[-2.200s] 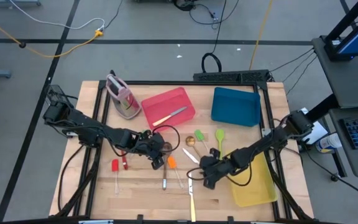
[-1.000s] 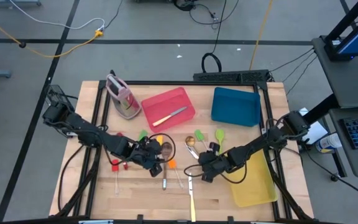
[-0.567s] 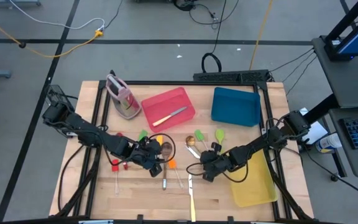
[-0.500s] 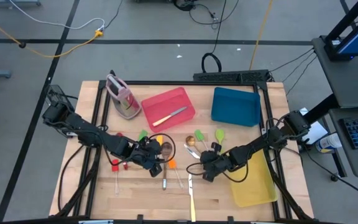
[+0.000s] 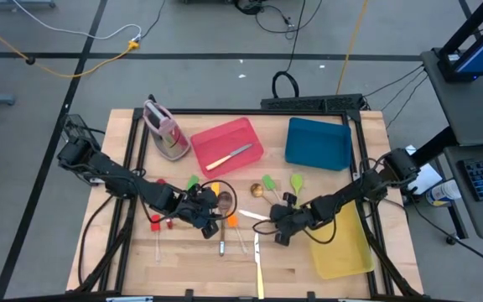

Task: Pick & Place Kitchen Items
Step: Put the yellow knife into the pink bin

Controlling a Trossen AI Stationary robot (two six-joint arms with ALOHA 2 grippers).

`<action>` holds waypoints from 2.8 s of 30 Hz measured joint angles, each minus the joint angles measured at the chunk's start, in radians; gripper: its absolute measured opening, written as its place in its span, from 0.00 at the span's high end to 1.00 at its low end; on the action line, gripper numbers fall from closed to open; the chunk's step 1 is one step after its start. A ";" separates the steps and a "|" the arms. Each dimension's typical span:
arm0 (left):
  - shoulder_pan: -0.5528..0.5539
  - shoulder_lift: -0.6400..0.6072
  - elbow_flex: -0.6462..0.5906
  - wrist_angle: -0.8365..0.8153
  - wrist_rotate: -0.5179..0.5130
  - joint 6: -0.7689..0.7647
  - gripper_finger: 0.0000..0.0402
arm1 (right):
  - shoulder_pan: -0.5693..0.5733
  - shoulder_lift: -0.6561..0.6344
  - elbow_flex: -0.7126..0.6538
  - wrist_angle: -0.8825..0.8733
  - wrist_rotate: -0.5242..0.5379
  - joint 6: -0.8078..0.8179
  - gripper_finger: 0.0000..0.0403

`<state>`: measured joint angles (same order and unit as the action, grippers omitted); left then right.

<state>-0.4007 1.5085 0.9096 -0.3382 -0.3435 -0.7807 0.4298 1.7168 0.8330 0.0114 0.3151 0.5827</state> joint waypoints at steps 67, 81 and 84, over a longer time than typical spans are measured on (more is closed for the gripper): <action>0.086 0.000 -0.001 0.059 0.030 0.279 0.55 | -0.777 0.193 0.192 0.443 -0.294 -0.566 0.88; 0.086 0.000 -0.001 0.058 0.031 0.278 0.55 | -0.775 0.191 0.191 0.267 -0.353 -0.585 0.88; 0.086 0.000 -0.001 0.058 0.031 0.278 0.55 | -0.775 0.191 0.191 0.240 -0.355 -0.598 0.88</action>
<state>-0.3145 1.5089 0.9089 -0.2798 -0.3130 -0.5022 -0.3450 1.9076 1.0241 0.2511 -0.0400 -0.0155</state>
